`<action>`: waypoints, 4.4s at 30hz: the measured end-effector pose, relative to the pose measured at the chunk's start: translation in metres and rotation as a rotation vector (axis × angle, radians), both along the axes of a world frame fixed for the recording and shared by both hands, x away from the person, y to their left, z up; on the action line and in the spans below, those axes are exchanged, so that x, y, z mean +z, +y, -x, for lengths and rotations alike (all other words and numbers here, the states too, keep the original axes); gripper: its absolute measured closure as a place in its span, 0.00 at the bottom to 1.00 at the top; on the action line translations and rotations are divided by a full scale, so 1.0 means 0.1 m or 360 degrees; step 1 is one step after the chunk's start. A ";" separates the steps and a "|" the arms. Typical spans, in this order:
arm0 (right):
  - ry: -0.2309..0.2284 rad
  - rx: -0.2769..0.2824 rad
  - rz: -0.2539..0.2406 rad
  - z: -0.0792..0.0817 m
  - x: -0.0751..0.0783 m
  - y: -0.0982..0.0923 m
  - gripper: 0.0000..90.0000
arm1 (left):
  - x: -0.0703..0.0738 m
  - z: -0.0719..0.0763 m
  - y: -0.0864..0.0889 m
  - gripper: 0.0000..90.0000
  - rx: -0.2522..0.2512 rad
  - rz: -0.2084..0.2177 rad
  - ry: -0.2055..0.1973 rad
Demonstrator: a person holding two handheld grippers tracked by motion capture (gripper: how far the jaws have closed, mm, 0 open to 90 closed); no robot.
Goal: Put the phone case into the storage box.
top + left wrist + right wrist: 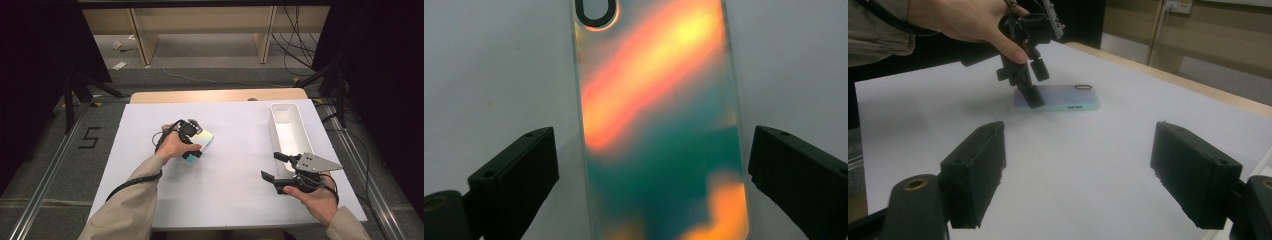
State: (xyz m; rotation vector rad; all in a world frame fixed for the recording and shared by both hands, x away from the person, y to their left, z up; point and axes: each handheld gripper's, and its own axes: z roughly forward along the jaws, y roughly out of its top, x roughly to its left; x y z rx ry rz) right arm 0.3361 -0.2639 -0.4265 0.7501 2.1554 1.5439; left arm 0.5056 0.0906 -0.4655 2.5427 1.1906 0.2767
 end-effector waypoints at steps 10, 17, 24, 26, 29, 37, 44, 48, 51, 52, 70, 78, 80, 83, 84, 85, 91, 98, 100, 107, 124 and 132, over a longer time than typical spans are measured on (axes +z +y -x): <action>-0.0002 0.0000 0.0005 0.00 0.00 0.01 0.26 | -0.06 -0.02 -0.04 0.06 -0.0022 -0.0025 0.0041; -0.0001 0.0002 0.0006 0.00 0.00 0.01 0.26 | -0.05 -0.04 -0.06 0.08 -0.0018 -0.0026 0.0046; -0.0001 -0.0002 0.0009 0.00 0.00 0.00 0.26 | -0.05 -0.05 -0.06 0.09 -0.0023 -0.0024 0.0060; -0.0003 -0.0001 0.0009 0.00 0.00 0.01 0.26 | -0.06 -0.05 -0.06 0.09 -0.0011 -0.0021 0.0064; -0.0002 0.0001 0.0012 0.00 0.00 0.01 0.26 | -0.06 -0.06 -0.05 0.08 0.0009 -0.0014 0.0076; -0.0003 0.0004 0.0018 0.00 0.00 0.01 0.26 | -0.06 -0.06 -0.03 0.12 0.0043 0.0026 0.0107; -0.0001 -0.0006 0.0018 0.00 0.00 0.01 0.26 | -0.05 -0.04 -0.03 0.16 0.0061 0.0032 0.0104; -0.0007 -0.0004 0.0015 0.01 0.01 0.01 0.26 | -0.05 -0.03 -0.03 0.17 0.0083 0.0044 0.0102; -0.0002 -0.0009 0.0022 0.00 0.00 0.01 0.26 | -0.05 -0.02 -0.03 0.18 0.0093 0.0049 0.0094; -0.0001 -0.0013 0.0020 0.00 0.00 0.01 0.26 | -0.05 -0.01 -0.03 0.18 0.0095 0.0049 0.0090; -0.0017 -0.0040 0.0012 0.00 0.01 0.01 0.24 | -0.07 0.03 0.01 0.19 0.0108 0.0110 0.0040; -0.0015 -0.0045 0.0007 0.00 0.00 0.01 0.24 | -0.08 0.07 0.05 0.19 0.0092 0.0155 -0.0001; -0.0013 -0.0045 0.0008 -0.01 0.00 0.01 0.24 | -0.09 0.07 0.06 0.19 0.0094 0.0170 -0.0014; -0.0017 -0.0043 0.0006 -0.01 0.00 0.01 0.24 | -0.09 0.08 0.08 0.19 0.0095 0.0192 -0.0026; -0.0018 -0.0045 0.0005 -0.01 -0.01 0.01 0.24 | -0.09 0.09 0.09 0.19 0.0093 0.0200 -0.0028; -0.0017 -0.0044 0.0004 -0.01 -0.01 0.01 0.24 | -0.09 0.09 0.10 0.19 0.0089 0.0205 -0.0034; -0.0013 -0.0050 0.0000 -0.01 -0.01 0.01 0.24 | -0.07 0.14 0.15 0.19 0.0095 0.0278 -0.0097; -0.0012 -0.0055 -0.0005 -0.01 -0.01 0.01 0.24 | 0.05 0.19 0.22 0.19 0.0102 0.0389 -0.0232; -0.0015 -0.0055 -0.0006 -0.01 0.00 0.01 0.24 | 0.07 0.21 0.24 0.19 0.0108 0.0423 -0.0262; -0.0008 -0.0059 0.0001 -0.01 -0.01 0.03 0.24 | 0.09 0.28 0.33 0.19 0.0120 0.0502 -0.0329; -0.0010 -0.0092 -0.0031 -0.03 0.00 0.01 0.22 | 0.17 0.52 0.46 0.19 0.0072 0.0691 -0.0496; -0.0003 -0.0110 -0.0040 -0.04 0.01 0.01 0.21 | 0.23 0.64 0.49 0.19 0.0041 0.0713 -0.0529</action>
